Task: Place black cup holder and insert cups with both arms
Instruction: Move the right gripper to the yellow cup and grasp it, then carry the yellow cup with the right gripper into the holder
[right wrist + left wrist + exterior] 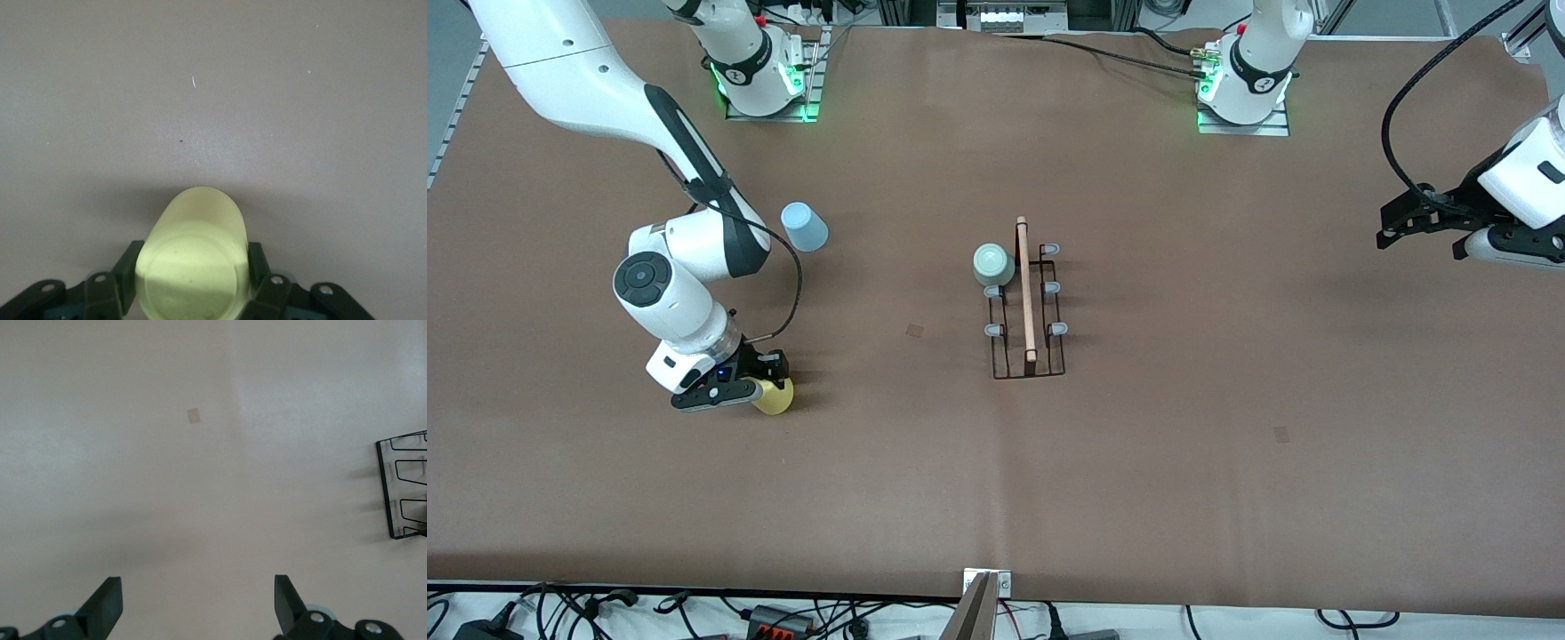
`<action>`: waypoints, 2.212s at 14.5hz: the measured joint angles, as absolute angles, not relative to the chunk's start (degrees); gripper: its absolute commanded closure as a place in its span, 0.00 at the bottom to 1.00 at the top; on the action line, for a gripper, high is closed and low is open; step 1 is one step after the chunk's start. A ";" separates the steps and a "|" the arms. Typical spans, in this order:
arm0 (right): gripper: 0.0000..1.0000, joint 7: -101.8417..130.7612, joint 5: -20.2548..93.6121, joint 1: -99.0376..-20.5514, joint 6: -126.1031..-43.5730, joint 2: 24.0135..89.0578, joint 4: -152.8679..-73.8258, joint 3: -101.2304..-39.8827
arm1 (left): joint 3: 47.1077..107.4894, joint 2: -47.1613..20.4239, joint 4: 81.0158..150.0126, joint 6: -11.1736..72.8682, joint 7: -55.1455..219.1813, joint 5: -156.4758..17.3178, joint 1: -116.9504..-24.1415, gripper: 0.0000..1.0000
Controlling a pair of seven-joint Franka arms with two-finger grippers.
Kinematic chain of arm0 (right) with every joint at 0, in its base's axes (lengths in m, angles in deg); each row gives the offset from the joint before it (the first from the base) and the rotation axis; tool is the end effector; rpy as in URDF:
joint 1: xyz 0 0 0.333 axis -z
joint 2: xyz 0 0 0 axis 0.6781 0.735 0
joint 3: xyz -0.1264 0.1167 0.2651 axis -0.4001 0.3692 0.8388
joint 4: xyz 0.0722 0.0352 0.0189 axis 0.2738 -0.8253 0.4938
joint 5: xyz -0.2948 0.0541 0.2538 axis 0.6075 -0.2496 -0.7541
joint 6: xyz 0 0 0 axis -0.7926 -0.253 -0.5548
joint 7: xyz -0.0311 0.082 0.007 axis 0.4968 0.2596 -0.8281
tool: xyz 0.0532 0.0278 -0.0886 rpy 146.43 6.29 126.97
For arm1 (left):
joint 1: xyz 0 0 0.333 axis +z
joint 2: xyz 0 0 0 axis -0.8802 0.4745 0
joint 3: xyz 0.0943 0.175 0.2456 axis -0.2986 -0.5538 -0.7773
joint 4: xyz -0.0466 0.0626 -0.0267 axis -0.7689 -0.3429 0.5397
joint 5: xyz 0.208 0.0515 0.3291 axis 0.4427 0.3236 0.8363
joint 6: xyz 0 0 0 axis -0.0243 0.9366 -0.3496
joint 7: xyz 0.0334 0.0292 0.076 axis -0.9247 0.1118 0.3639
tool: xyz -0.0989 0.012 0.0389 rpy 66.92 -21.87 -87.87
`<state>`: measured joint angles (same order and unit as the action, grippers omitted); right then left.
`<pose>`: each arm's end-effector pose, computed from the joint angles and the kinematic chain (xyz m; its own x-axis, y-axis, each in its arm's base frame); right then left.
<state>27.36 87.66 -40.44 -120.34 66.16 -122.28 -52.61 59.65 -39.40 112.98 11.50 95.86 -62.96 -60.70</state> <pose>0.6447 0.1127 0.2245 0.9613 0.1945 0.1951 0.1959 -0.9805 0.0127 0.5608 -0.0001 0.5820 0.9930 -0.1165 0.0218 -0.1173 -0.9924 0.0384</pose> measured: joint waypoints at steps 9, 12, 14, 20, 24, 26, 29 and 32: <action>1.00 54.22 79.26 -55.99 -94.68 51.44 -111.55 -50.47 | 59.65 -39.39 112.96 11.46 95.87 -62.96 -60.73 0.00; 1.00 70.00 78.87 -66.01 -94.73 54.52 -106.94 -53.14 | 59.65 -39.39 112.96 11.46 95.87 -62.95 -60.74 0.00; 1.00 77.31 78.90 -70.73 -95.18 58.44 -102.85 -53.98 | 59.65 -39.39 112.96 11.45 95.87 -62.95 -60.75 0.00; 1.00 84.14 83.16 -74.92 -103.94 66.10 -99.40 -54.51 | 59.65 -39.39 112.95 11.02 95.88 -62.95 -60.74 0.00; 0.99 84.22 84.58 -75.47 -105.81 68.25 -99.23 -54.60 | 59.65 -39.39 112.95 10.94 95.88 -62.95 -60.74 0.00; 0.84 84.24 84.67 -76.26 -106.68 69.41 -99.21 -54.59 | 59.64 -39.39 112.95 10.75 95.88 -62.95 -60.72 0.00; 0.00 84.26 84.72 -76.71 -107.13 70.29 -99.20 -54.63 | 59.56 -39.39 112.95 10.32 95.89 -62.95 -60.54 0.00; 0.00 81.79 86.84 -76.48 -105.98 70.04 -98.96 -55.30 | 59.53 -39.39 112.95 10.29 95.90 -62.95 -60.51 0.00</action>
<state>81.79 86.84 -76.48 -105.98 70.04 -98.96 -55.30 59.53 -39.39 112.95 10.29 95.90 -62.95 -60.51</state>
